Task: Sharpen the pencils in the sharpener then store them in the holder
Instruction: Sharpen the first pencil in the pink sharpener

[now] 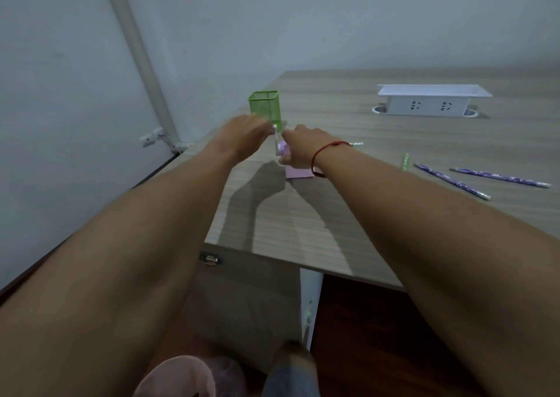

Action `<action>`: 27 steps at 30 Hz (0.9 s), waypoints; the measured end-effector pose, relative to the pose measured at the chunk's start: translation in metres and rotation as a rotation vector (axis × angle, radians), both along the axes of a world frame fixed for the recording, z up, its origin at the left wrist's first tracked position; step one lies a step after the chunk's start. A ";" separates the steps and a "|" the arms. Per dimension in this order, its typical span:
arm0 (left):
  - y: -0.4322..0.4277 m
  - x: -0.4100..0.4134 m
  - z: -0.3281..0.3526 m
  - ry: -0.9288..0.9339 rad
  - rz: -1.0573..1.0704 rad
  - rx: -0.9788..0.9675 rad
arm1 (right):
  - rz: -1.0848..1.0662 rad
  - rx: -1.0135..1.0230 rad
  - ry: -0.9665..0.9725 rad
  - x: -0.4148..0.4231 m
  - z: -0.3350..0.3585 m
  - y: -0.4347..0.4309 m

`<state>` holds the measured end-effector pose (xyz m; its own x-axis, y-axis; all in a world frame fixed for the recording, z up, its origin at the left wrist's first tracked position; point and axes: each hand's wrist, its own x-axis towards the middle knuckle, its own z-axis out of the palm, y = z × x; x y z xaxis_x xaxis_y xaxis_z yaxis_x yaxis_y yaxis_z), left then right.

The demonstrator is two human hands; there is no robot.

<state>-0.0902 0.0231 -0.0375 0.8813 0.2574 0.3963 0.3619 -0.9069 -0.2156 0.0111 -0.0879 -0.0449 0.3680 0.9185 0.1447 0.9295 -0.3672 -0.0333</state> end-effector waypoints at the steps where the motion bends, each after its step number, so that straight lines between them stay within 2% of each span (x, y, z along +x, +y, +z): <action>1: -0.004 -0.004 -0.001 -0.018 0.001 -0.004 | -0.001 0.001 0.003 -0.001 0.000 0.000; 9: -0.042 -0.033 -0.029 -0.072 -0.018 -0.079 | -0.021 -0.043 -0.005 -0.007 0.001 0.000; 15: -0.041 -0.025 -0.055 0.123 0.129 -0.142 | -0.017 -0.050 -0.026 -0.004 -0.001 0.005; 22: -0.016 -0.008 -0.075 0.168 0.116 -0.086 | 0.016 -0.029 -0.051 0.004 -0.008 0.010; 27: -0.007 0.002 -0.067 0.232 0.160 -0.146 | 0.045 -0.007 -0.048 0.008 -0.011 0.009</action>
<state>-0.0881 0.0165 -0.1044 0.8877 0.4391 0.1386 0.4586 -0.8701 -0.1807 0.0189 -0.0790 -0.0556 0.3193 0.9350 0.1545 0.9455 -0.3252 0.0142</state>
